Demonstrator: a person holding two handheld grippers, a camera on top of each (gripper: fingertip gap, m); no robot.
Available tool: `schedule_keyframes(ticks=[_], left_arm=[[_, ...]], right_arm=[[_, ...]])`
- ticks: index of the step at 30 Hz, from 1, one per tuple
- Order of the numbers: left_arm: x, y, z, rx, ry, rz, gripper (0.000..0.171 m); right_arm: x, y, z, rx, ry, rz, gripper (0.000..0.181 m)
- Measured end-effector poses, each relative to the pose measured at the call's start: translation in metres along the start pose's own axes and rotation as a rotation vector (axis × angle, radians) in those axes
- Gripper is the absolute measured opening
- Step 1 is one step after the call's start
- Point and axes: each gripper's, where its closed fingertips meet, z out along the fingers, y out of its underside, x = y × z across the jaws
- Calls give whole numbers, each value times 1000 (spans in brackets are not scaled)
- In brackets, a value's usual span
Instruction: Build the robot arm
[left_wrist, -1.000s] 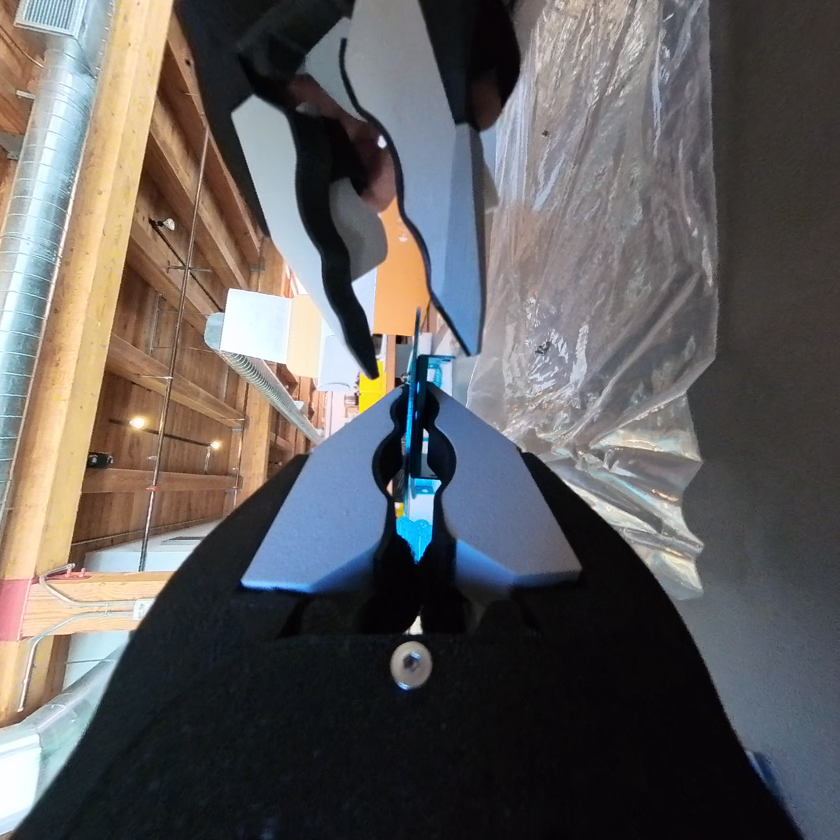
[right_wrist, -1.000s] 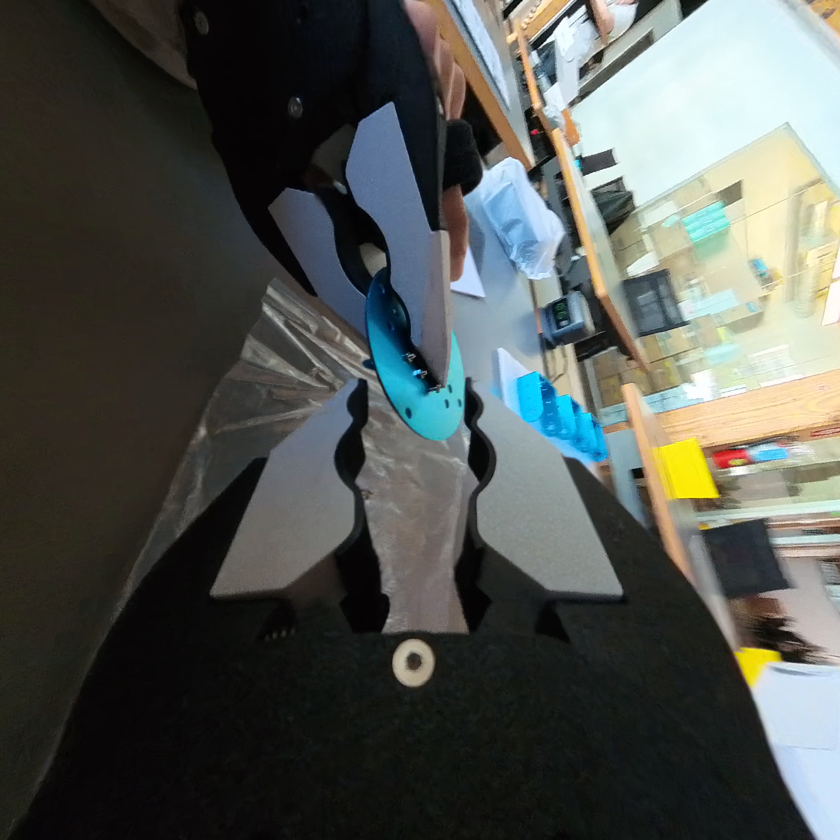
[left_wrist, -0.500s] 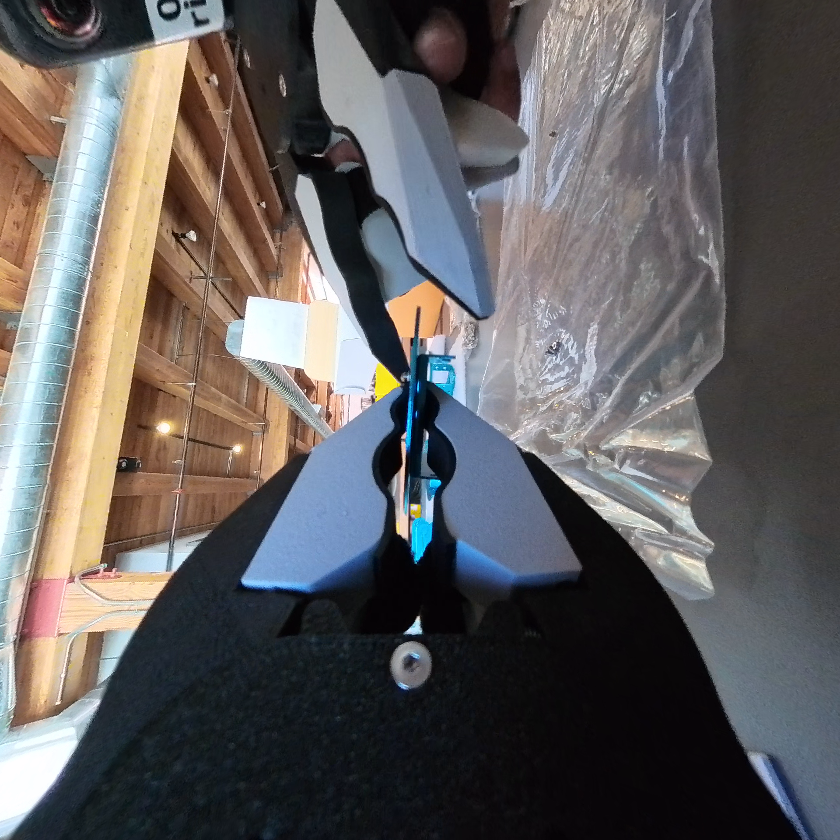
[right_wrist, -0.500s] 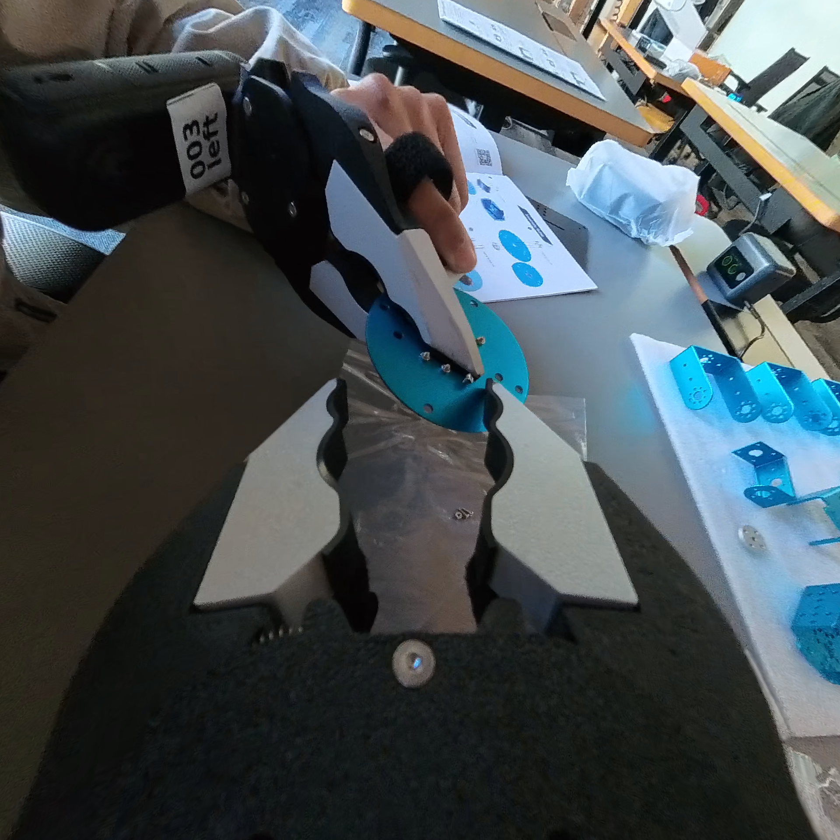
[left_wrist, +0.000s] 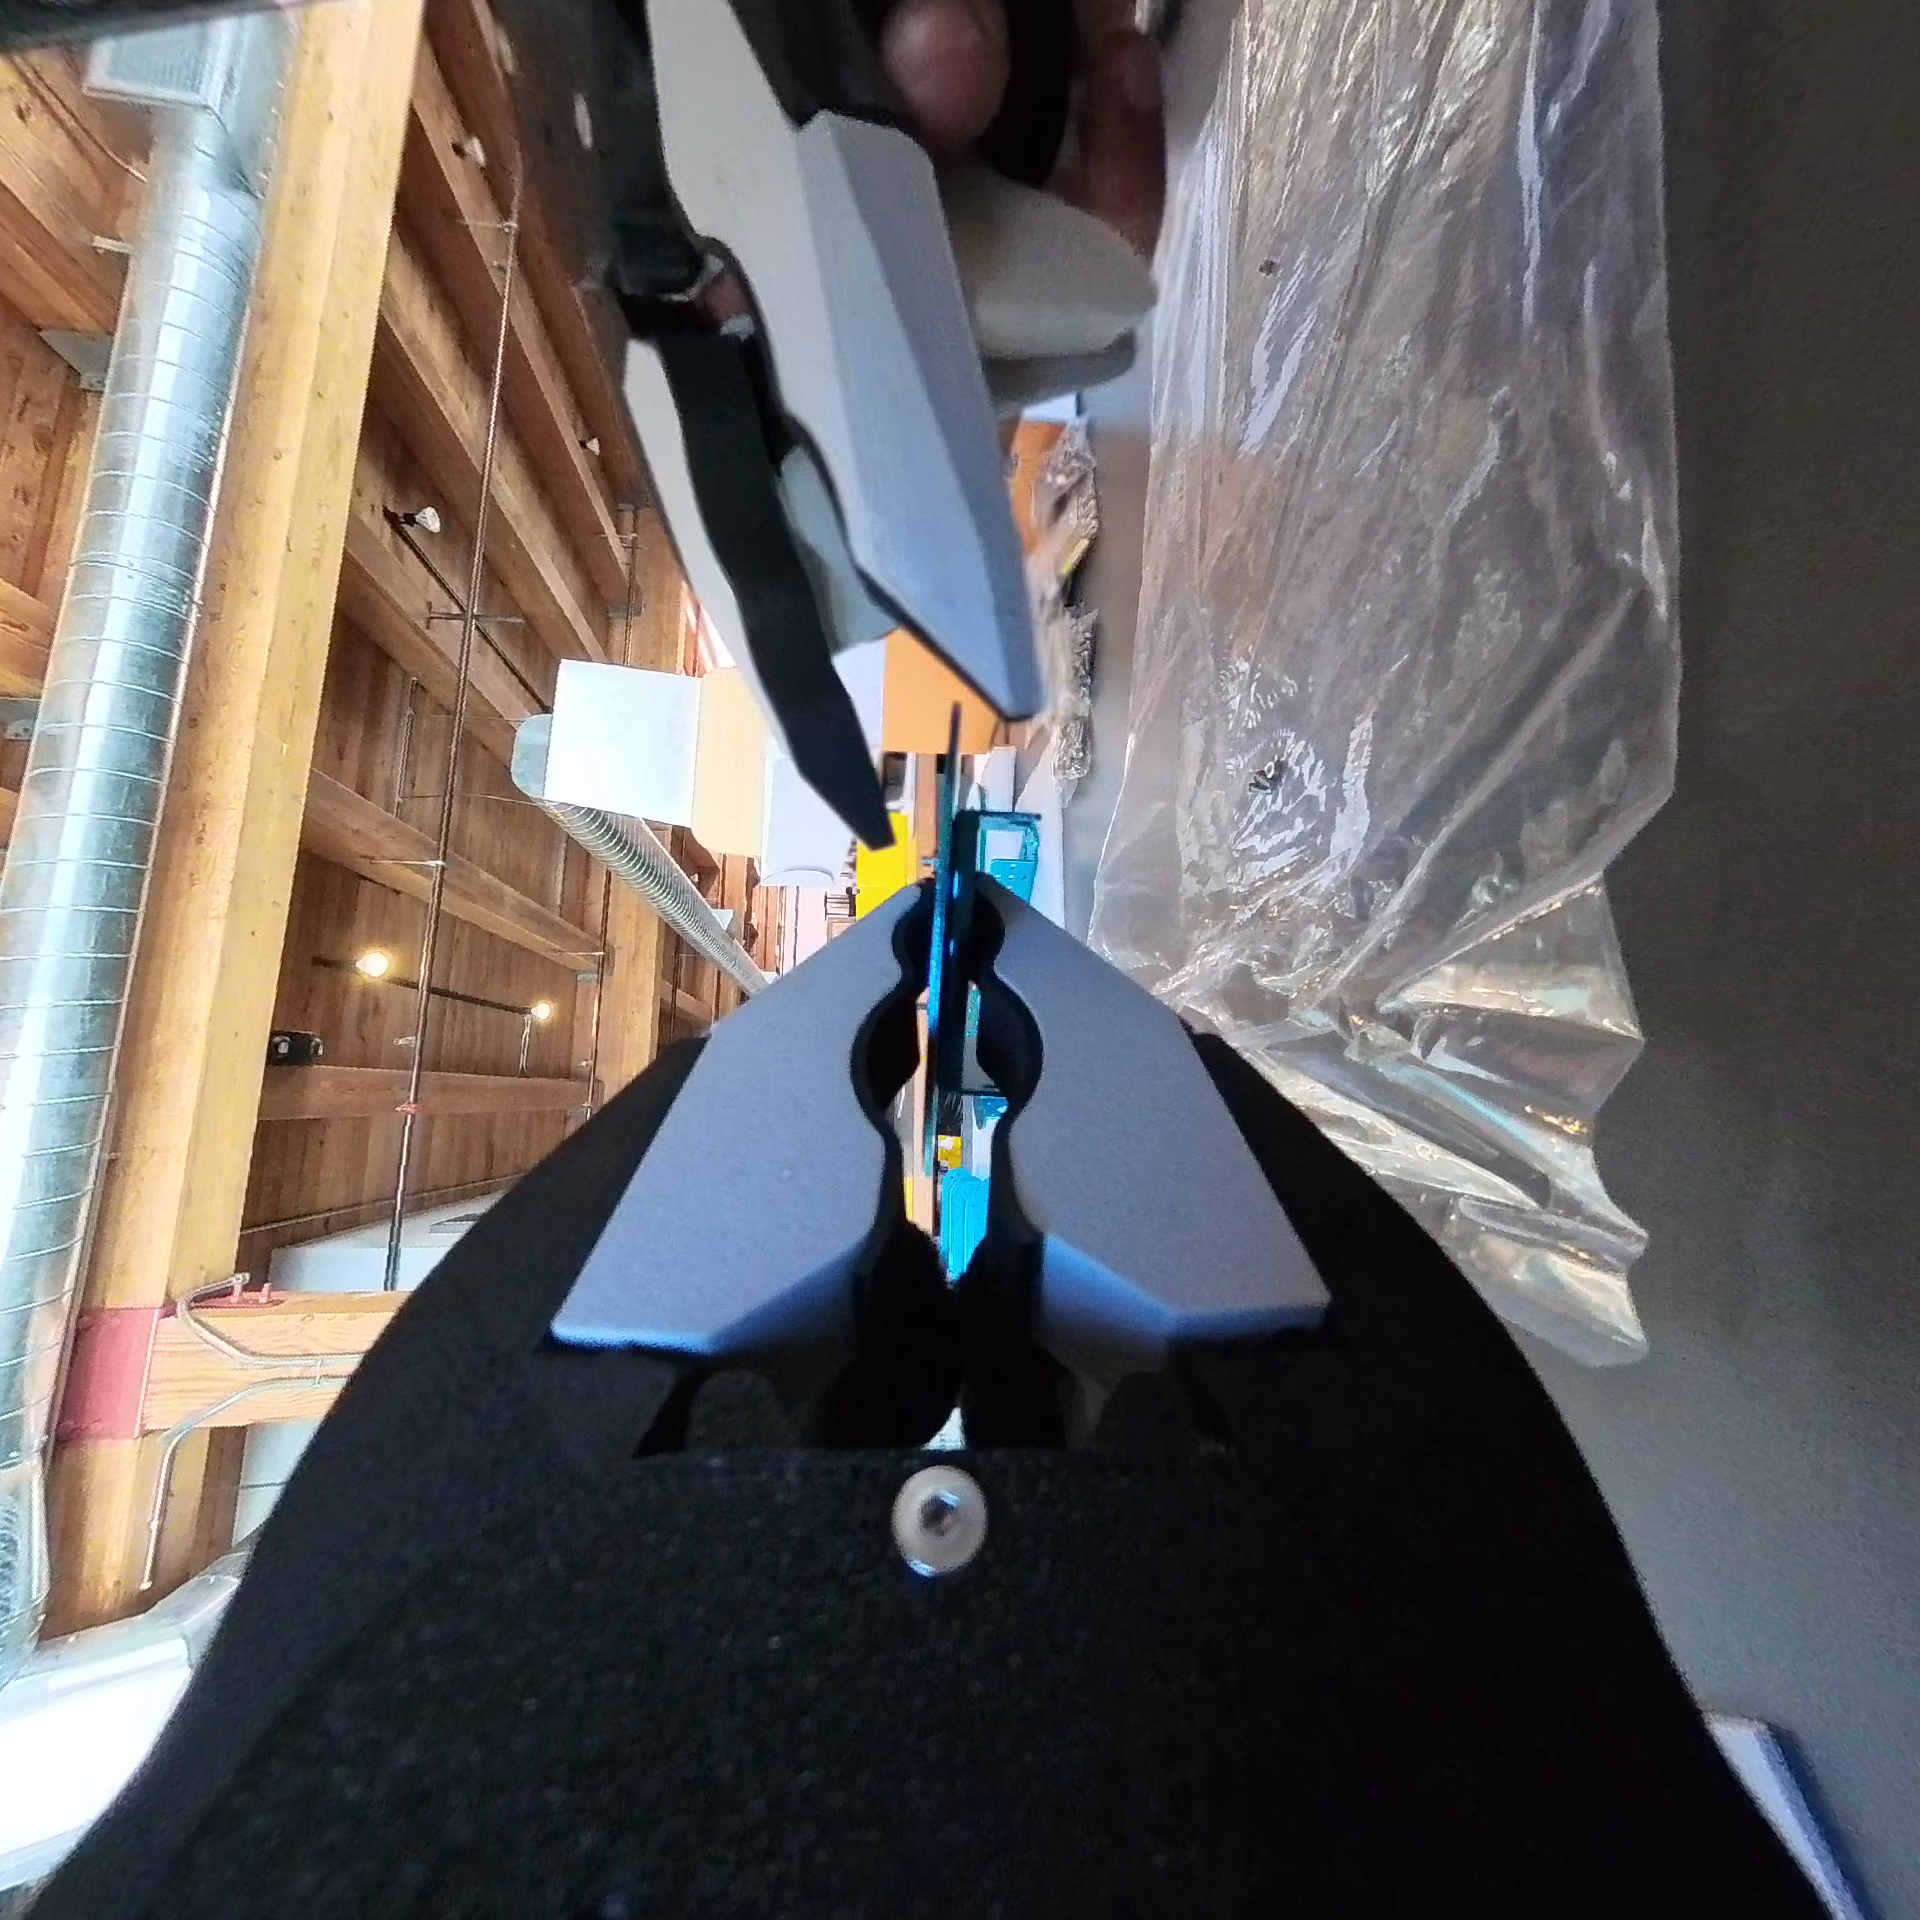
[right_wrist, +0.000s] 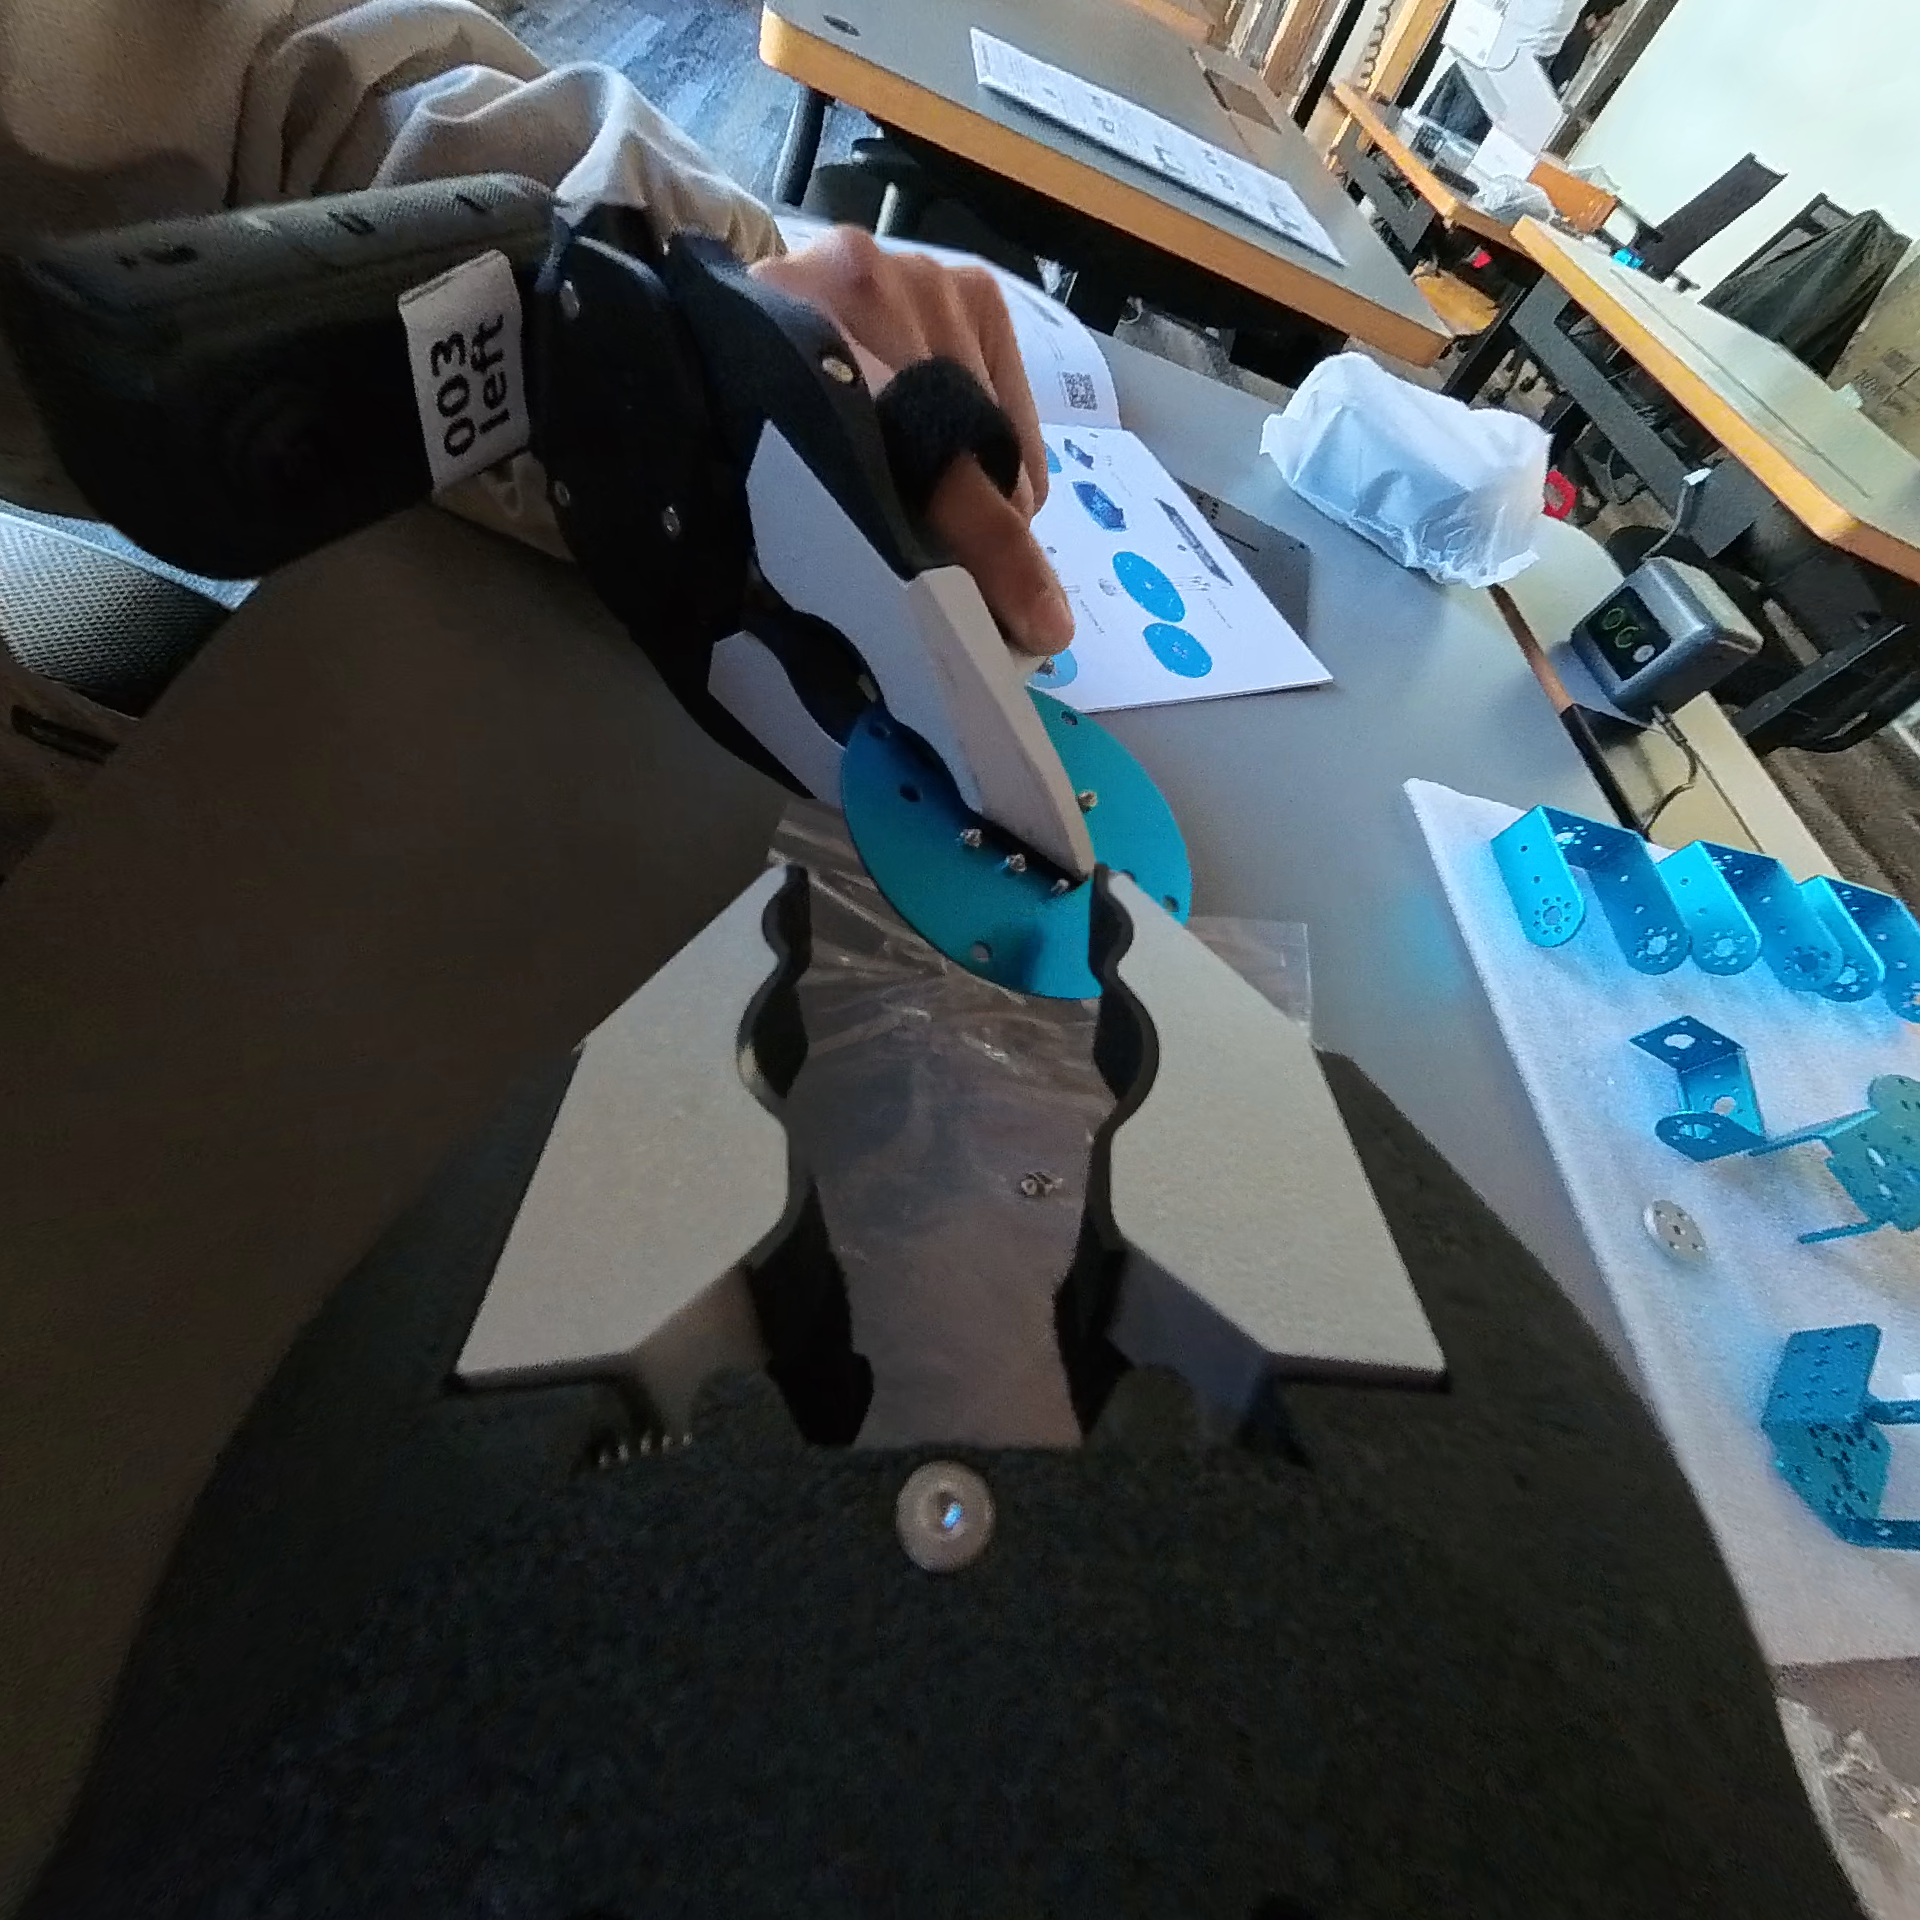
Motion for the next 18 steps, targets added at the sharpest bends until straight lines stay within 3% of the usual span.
schedule_keyframes(ticks=[4, 7, 18], left_arm=[[-2, -2, -1, 8, -10, 6, 1], [-1, -4, -2, 19, -12, 10, 1], [0, -14, -4, 45, -32, 56, 1]], right_arm=[[15, -5, -12, 38, 21, 88, 44], [30, -6, -22, 84, 5, 243, 18], [22, 11, -9, -7, -38, 286, 11]])
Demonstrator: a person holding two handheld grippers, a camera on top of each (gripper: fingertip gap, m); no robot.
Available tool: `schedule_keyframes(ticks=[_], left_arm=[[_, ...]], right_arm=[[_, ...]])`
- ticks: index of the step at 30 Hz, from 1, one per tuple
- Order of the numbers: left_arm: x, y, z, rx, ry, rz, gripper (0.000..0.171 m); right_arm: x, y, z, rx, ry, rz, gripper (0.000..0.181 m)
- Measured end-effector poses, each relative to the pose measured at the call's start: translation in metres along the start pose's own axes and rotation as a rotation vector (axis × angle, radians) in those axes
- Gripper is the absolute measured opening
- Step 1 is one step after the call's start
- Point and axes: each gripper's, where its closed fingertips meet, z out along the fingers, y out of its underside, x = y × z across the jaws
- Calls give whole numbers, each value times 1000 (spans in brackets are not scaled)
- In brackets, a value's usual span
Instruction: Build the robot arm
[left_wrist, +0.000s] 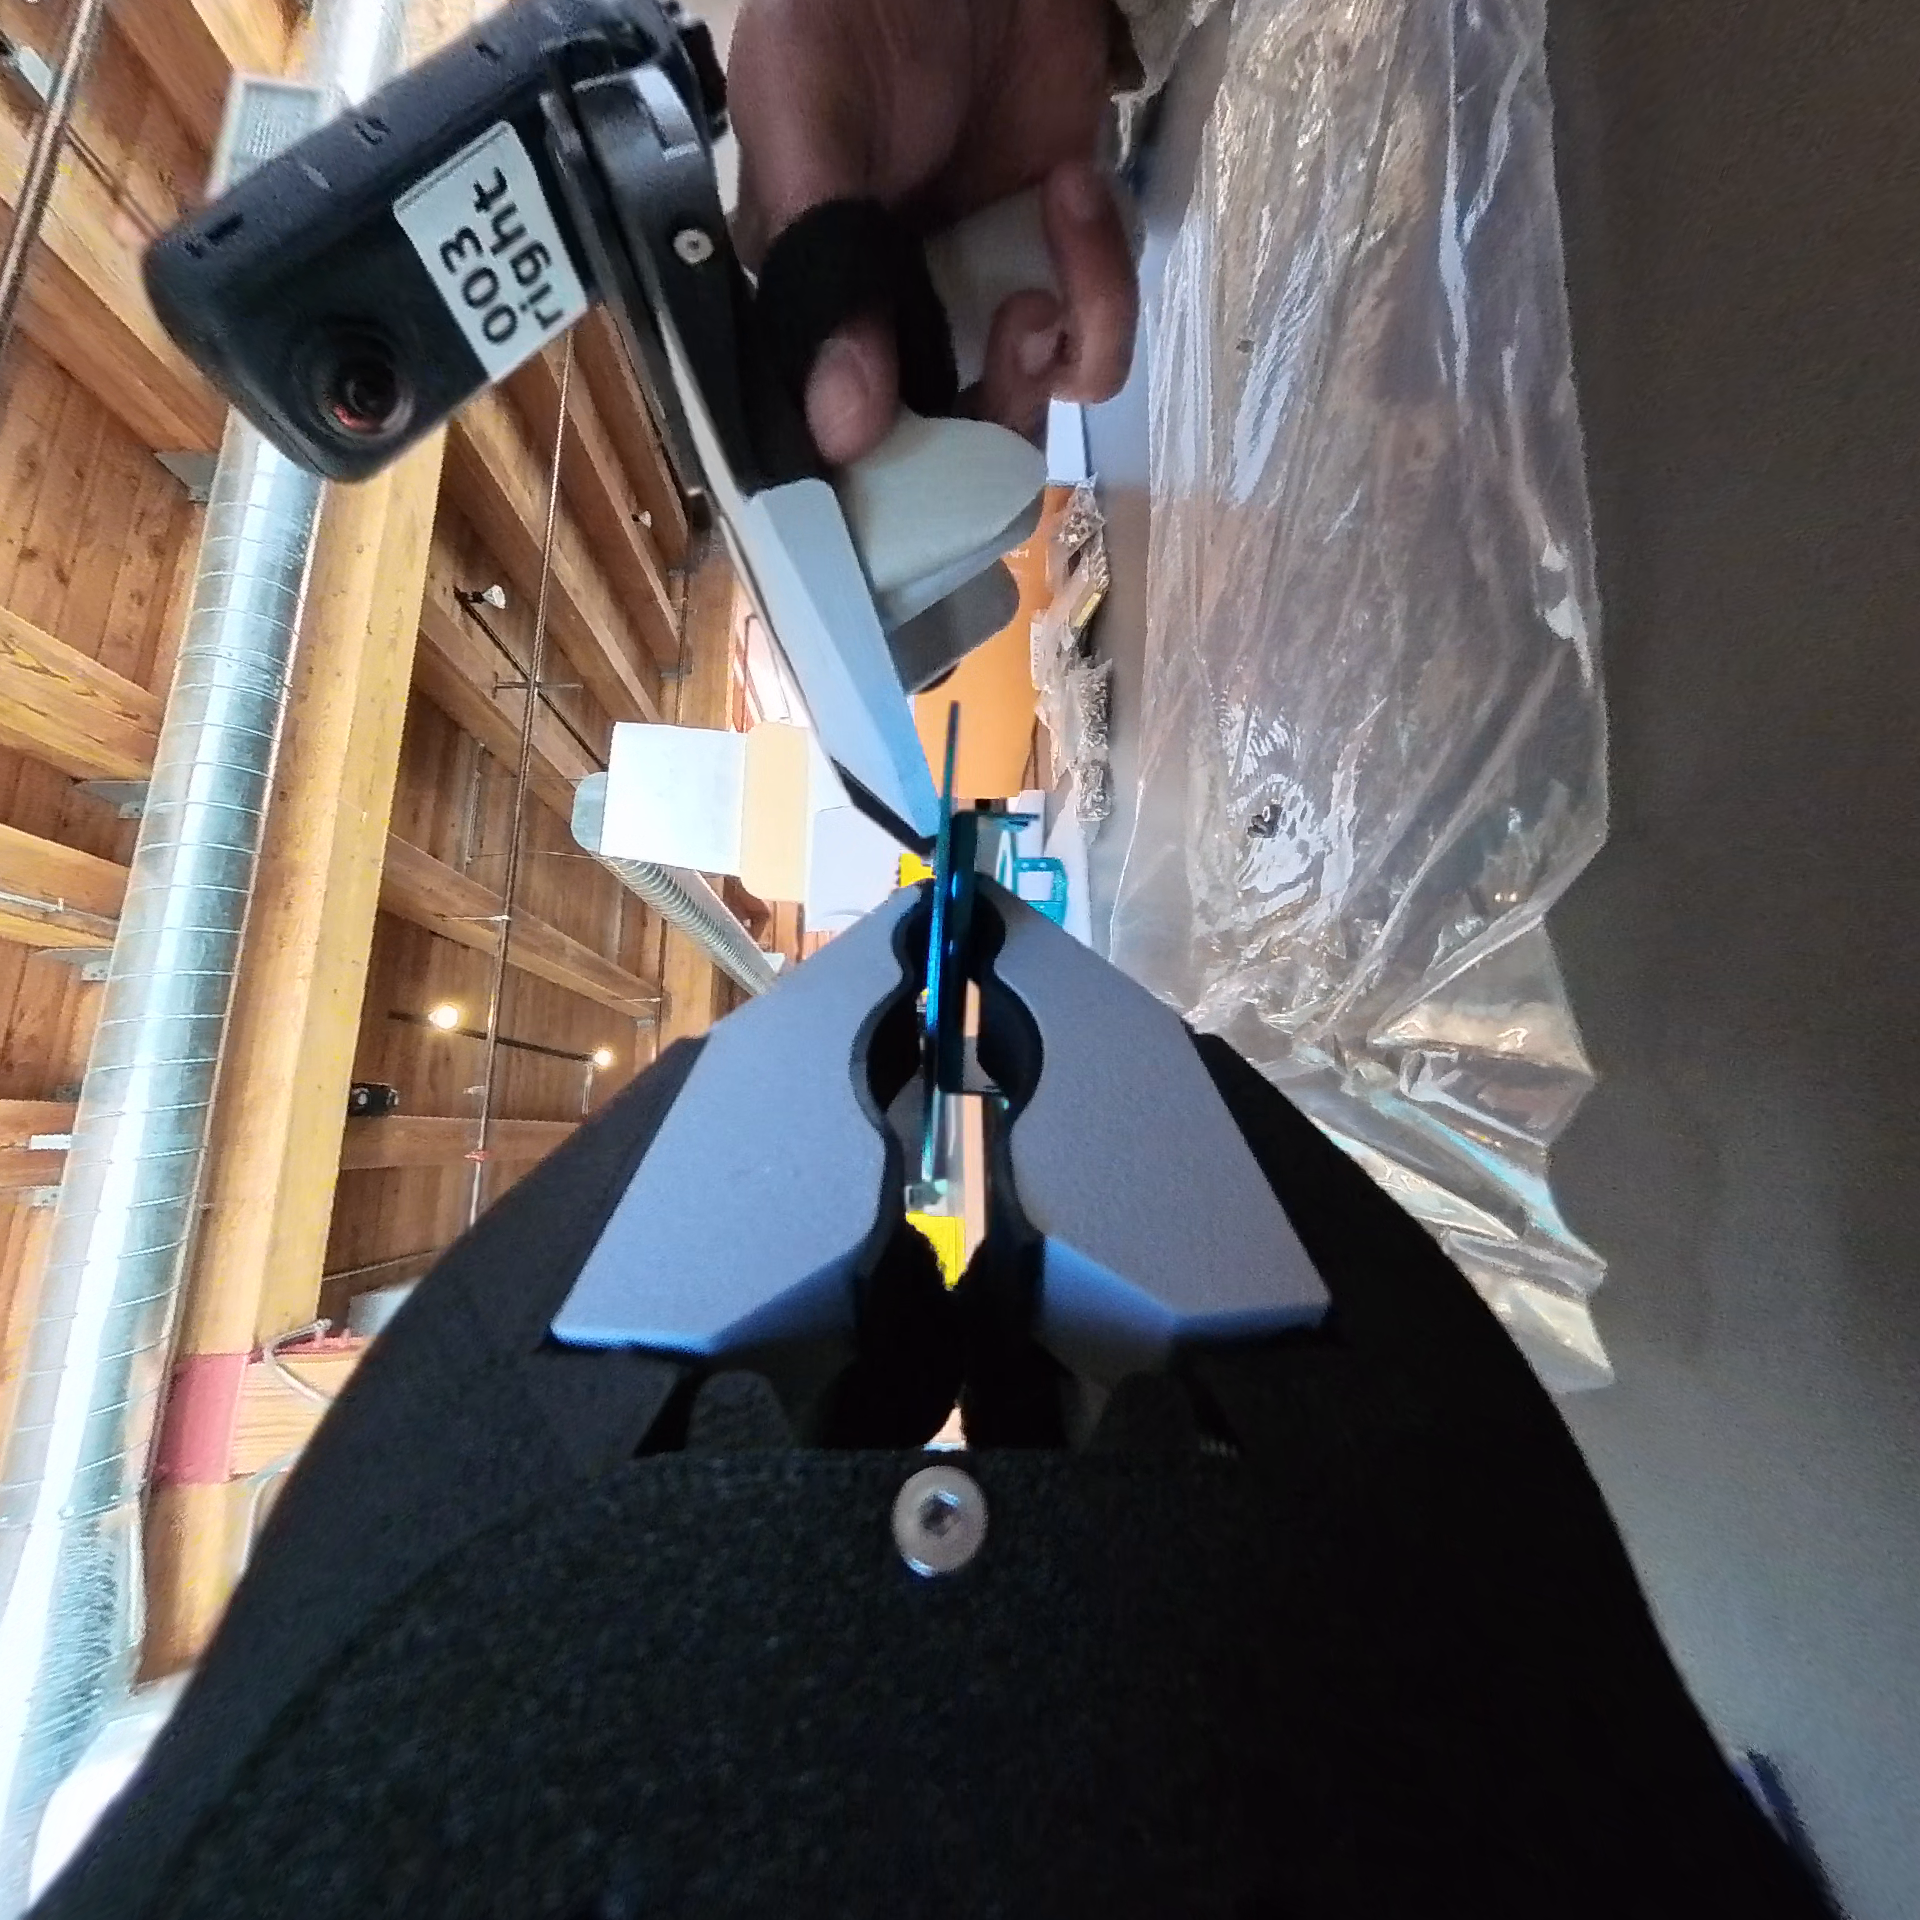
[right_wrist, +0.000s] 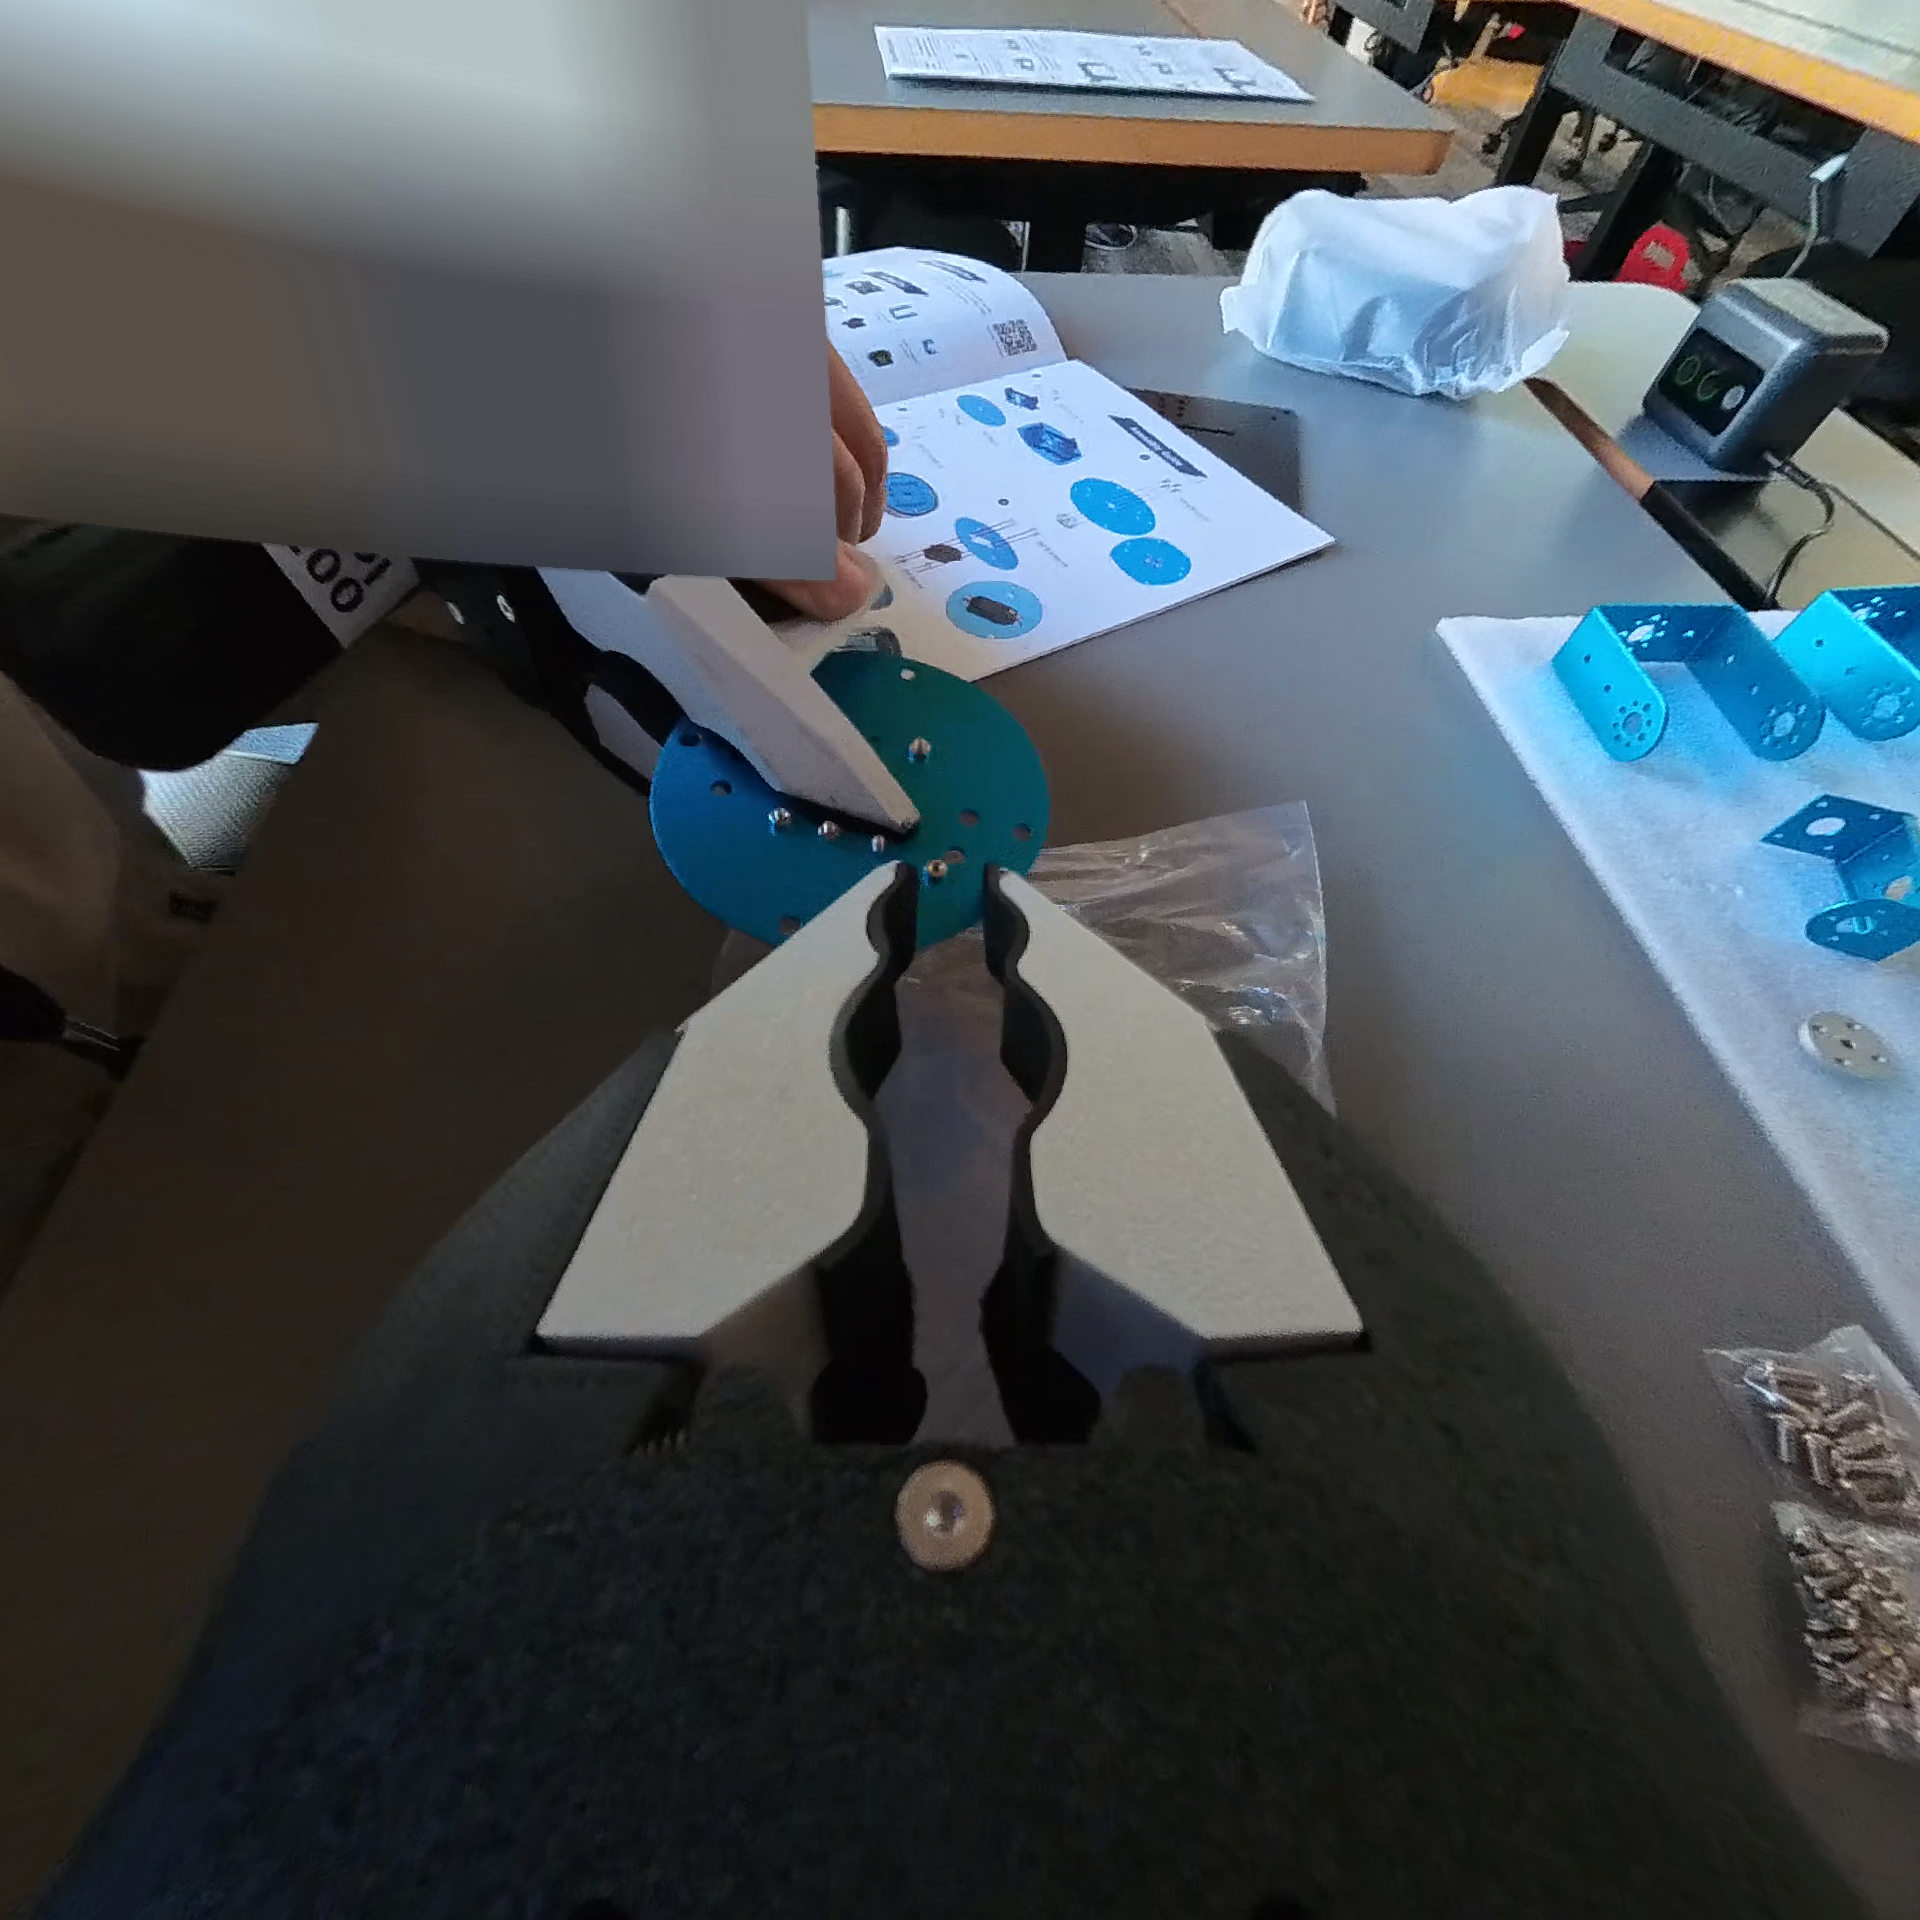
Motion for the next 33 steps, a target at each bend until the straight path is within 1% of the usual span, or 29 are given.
schedule_keyframes(ticks=[4, 9, 12, 16, 23, 28, 33], left_arm=[[1, -4, -1, 12, -4, 26, 1], [5, -8, -2, 22, 1, 70, 1], [7, -10, -2, 27, 14, 64, 1], [8, -9, -2, 25, 16, 63, 1], [5, -7, -2, 20, 7, 46, 1], [7, -6, -1, 17, 20, 42, 1], [7, -6, -1, 14, 20, 38, 2]], right_arm=[[-7, 0, 0, 7, -50, 11, 11], [-9, 4, 0, -10, -63, -3, 6], [-12, 7, 2, -23, -63, -38, 5], [-10, 7, 2, -39, -22, -98, 2], [-9, 2, 0, -19, -15, -96, 2], [-15, -8, -3, 32, -41, -85, 2], [-22, -4, 3, 14, -70, -91, 2]])
